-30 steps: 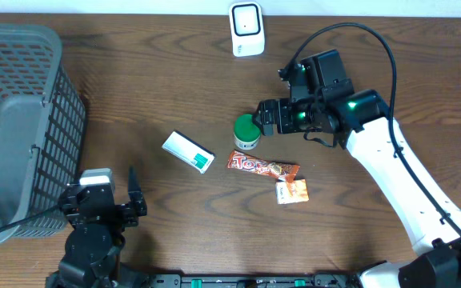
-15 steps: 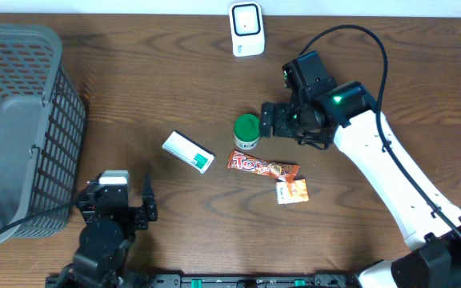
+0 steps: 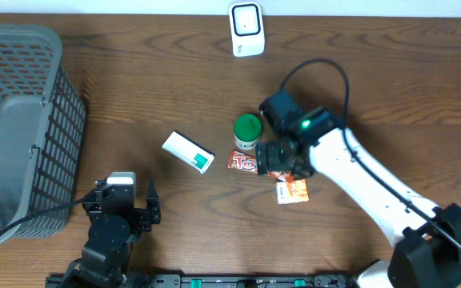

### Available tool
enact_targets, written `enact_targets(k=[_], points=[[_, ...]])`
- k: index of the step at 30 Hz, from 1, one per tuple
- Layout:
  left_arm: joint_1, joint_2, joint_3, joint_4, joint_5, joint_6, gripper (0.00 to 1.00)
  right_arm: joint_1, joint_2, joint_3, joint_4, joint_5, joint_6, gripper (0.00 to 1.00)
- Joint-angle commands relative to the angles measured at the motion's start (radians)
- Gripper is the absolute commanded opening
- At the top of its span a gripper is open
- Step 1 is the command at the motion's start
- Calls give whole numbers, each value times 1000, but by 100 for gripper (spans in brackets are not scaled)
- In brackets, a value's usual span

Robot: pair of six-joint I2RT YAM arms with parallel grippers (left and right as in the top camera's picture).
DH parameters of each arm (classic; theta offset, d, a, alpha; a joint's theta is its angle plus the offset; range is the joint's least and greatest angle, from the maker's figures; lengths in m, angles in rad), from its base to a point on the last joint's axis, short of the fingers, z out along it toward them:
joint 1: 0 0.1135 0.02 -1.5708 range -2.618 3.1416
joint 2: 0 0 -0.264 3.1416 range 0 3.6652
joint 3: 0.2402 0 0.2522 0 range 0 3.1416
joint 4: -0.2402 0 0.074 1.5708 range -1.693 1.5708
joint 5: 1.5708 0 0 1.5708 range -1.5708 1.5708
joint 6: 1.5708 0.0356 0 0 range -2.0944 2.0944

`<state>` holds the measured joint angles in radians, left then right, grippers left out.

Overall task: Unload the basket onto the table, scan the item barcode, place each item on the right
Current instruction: 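Lower the right gripper and grasp the orange snack bag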

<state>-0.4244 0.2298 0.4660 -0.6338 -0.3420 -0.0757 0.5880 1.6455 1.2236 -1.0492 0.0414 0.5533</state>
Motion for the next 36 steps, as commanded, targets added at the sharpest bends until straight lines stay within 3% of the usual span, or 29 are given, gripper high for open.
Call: enact_targets(k=[1,9,14,28,36], points=[[2,-9,-2,-20,2,-8,87,7,10,-105,32,28,81,99],[2,-9,-2,-83,2,-8,87,7,10,-204,90,29,89,99],[2,-9,-8,-71,1,-8,87,7,10,-282,234,28,85,99],[3,-10,-137,140,-25,-73,87,-12,10,-373,325,29,85,99],[3,-10,-219,138,-82,-148,87,-12,10,-373,339,36,73,71]])
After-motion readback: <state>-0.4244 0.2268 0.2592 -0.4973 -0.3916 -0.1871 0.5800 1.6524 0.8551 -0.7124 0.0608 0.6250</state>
